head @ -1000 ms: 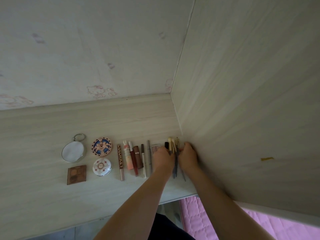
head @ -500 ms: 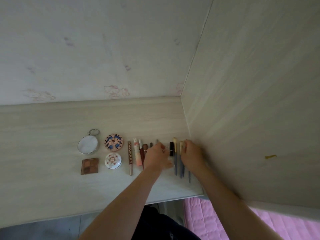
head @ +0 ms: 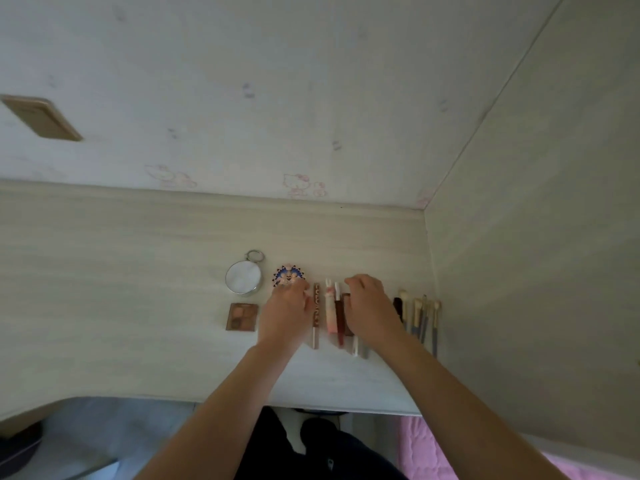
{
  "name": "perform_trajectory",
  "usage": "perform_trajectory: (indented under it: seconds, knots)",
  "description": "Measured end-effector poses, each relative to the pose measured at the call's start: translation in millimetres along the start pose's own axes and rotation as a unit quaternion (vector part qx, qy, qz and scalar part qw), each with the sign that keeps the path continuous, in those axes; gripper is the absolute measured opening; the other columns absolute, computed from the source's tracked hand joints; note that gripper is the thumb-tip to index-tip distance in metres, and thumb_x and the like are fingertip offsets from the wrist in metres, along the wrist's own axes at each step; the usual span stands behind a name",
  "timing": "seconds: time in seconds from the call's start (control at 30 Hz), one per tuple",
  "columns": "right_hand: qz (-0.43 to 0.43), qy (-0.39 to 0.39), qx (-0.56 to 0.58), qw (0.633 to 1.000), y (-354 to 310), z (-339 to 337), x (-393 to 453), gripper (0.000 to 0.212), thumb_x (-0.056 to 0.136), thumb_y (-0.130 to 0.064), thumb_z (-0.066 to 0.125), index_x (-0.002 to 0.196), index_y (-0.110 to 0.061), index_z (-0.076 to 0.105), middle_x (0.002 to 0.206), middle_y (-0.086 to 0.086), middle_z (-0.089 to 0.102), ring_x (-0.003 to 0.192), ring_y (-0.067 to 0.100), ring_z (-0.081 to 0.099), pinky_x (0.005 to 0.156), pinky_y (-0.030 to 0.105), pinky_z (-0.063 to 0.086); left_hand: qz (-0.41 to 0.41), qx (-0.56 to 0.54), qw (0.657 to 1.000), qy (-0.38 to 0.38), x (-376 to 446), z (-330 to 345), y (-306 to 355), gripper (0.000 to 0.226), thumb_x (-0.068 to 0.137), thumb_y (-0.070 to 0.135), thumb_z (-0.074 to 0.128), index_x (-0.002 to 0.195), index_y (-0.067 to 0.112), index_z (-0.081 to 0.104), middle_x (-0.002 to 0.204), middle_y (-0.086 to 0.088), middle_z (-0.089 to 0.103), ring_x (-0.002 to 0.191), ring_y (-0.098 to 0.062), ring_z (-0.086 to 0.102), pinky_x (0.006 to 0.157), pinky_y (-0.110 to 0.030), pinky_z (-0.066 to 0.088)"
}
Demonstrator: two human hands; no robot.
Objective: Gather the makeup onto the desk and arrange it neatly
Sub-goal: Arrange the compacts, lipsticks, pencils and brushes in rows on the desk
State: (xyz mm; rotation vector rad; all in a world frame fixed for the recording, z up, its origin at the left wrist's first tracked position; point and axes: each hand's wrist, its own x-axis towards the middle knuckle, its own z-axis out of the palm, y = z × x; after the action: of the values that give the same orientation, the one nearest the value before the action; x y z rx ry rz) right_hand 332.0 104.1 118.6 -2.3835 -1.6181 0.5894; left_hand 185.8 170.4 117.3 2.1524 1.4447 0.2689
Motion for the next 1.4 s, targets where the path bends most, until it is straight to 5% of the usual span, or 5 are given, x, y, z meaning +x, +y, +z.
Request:
perform_trajectory:
  seconds: [0.27,0.7,0.87,1.03,1.4]
  knots:
    - [-0.021,-0.025,-0.037,0.999,-69,25,30,0.037,0.095,-0.013,0.041,0.132,-0.009,0.044,0.136,0.006,0.043,0.129,0.023,0.033,0.100,0.034,0.041,0.037,0.053,0.998,0.018,20,-45,-80,0.013,0.091,0.018,0.052,0.100,0.014,0.060,0.089,0.000,0.063,0.093,-0.022,0.055,0.061,-0.034,0.047]
    - [0.089,-0.038,-0.065,0.993,-170,75,50,0.042,0.095,-0.017,0.045,0.135,-0.009,0.036,0.141,0.010,0.036,0.136,0.029,0.024,0.110,0.032,0.028,0.145,0.115,0.975,-0.124,78,-83,-182,0.036,0.088,0.019,0.054,0.124,0.018,0.052,0.126,0.004,0.054,0.122,-0.019,0.042,0.085,-0.029,0.045]
    - [0.121,-0.058,-0.074,0.988,-184,85,57,0.054,0.096,-0.028,0.048,0.140,-0.006,0.026,0.142,0.012,0.038,0.136,0.031,0.023,0.108,0.037,0.033,0.187,0.118,0.960,-0.174,97,-82,-196,0.058,0.091,0.021,0.058,0.143,0.016,0.033,0.147,0.001,0.039,0.144,-0.019,0.021,0.106,-0.031,0.036]
    - [0.105,-0.080,-0.099,0.986,-184,92,67,0.070,0.094,-0.034,0.052,0.146,-0.003,0.016,0.144,0.013,0.036,0.136,0.033,0.024,0.110,0.041,0.029,0.197,0.119,0.949,-0.216,99,-71,-198,0.072,0.092,0.029,0.059,0.150,0.013,0.020,0.153,0.000,0.030,0.146,-0.017,0.013,0.110,-0.028,0.028]
    - [0.063,-0.048,-0.124,0.989,-169,111,86,0.068,0.090,-0.016,0.058,0.145,-0.002,0.021,0.138,0.013,0.042,0.135,0.032,0.026,0.113,0.038,0.023,0.157,0.031,0.975,-0.157,92,-46,-193,0.076,0.089,0.034,0.063,0.149,0.010,0.023,0.153,-0.005,0.031,0.145,-0.019,0.018,0.114,-0.027,0.023]
